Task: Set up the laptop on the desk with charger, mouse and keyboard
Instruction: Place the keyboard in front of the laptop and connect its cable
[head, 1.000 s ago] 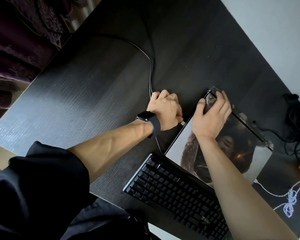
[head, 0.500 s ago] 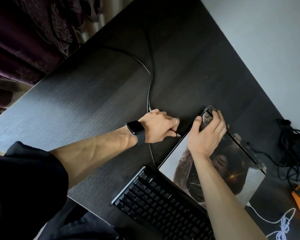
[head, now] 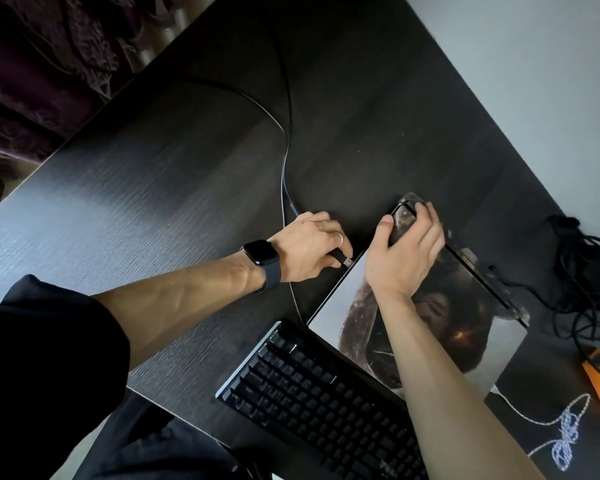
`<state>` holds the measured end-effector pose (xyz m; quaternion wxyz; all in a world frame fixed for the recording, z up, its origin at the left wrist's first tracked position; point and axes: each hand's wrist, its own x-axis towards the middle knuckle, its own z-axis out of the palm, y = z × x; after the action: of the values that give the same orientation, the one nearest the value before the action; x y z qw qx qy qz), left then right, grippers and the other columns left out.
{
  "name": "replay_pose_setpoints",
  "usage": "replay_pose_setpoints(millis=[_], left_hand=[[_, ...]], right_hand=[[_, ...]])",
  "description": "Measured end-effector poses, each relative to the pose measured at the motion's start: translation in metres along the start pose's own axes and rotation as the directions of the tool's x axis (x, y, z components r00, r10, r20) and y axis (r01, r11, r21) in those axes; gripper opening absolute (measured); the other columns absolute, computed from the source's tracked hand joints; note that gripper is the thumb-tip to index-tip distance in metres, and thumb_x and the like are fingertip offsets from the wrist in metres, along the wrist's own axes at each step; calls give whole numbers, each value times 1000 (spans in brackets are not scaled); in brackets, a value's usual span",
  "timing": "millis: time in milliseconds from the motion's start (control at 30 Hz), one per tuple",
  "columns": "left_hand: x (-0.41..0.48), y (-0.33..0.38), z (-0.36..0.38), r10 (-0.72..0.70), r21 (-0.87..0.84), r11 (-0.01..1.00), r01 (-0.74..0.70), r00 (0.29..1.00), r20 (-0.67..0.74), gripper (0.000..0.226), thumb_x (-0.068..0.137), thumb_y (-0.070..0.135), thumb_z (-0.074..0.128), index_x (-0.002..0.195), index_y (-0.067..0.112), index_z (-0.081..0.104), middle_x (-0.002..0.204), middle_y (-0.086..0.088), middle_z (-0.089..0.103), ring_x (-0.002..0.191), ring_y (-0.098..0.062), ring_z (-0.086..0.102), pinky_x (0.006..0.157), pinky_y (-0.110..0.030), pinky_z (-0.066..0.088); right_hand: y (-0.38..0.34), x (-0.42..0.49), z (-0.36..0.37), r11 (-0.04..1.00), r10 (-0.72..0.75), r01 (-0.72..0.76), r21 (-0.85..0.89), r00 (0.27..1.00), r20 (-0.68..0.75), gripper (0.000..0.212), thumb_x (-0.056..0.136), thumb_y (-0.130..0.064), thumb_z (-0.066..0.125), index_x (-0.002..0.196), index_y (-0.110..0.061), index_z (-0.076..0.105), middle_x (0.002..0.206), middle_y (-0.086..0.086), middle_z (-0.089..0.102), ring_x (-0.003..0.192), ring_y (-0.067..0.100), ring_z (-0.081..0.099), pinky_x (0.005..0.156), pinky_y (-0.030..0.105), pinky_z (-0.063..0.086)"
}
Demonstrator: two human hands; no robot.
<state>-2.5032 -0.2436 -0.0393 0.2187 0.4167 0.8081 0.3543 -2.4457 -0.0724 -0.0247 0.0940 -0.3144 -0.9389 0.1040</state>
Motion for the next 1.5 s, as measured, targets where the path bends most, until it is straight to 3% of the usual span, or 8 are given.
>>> replay_pose_setpoints(millis=[200,367,567,800,933,1100,1200,1500], left_hand=[[3,3,-7,58,9,998,-58,998,-12,22,86,19,68,96,14,49,82,7,59,91,-17,47,81,-29,41],[8,3,-11,91,68,993,-94,995,47,21,88,20,65,95,14,46,83,4,60,90,-18,47,75,-35,46],[8,3,-9,183,54,982,-182,983,-11,20,84,14,69,86,15,49,74,7,57,82,-17,49,67,-32,47],[6,-4,-6,144,102,984,-149,988,50,18,93,30,61,107,19,58,93,8,66,96,-15,52,68,-38,55],[4,-13,-16,152,175,974,-145,988,-24,32,96,44,45,106,26,70,97,12,68,99,-14,55,72,-34,57],[9,-18,-23,82,94,993,-75,995,-65,26,91,46,56,99,30,75,99,8,63,97,-16,53,90,-28,45],[12,-8,-11,104,95,990,-103,995,-3,25,91,44,53,97,31,74,94,9,66,96,-17,54,89,-30,43],[20,10,-11,-74,158,986,62,994,75,25,98,43,46,109,34,67,106,11,61,108,-13,43,91,-24,31]], right_hand=[[3,0,0,1000,-21,21,5,1000,-21,53,94,-40,50,138,-11,49,149,7,46,138,27,40,111,41,36],[3,1,1,1000,-24,24,-8,999,-35,52,95,-39,51,138,-9,50,148,8,47,138,27,40,111,44,38],[3,1,2,999,-29,28,-17,999,-44,52,95,-39,50,138,-10,50,148,7,46,138,26,40,111,43,38],[4,-1,2,1000,-19,19,-9,999,-48,52,95,-38,51,138,-9,50,148,7,47,138,27,40,111,45,38],[4,0,1,1000,-16,15,-14,999,-45,52,96,-40,51,138,-10,50,149,7,47,138,26,40,111,44,39],[5,0,2,1000,-16,16,-3,999,-52,52,95,-39,51,139,-10,50,149,6,46,138,26,40,111,46,39],[6,0,3,1000,-16,17,2,998,-55,52,95,-38,52,138,-10,50,149,7,46,138,27,40,110,47,38],[6,0,3,1000,-23,23,1,998,-55,52,96,-38,51,139,-9,50,149,8,46,137,29,41,110,47,38]])
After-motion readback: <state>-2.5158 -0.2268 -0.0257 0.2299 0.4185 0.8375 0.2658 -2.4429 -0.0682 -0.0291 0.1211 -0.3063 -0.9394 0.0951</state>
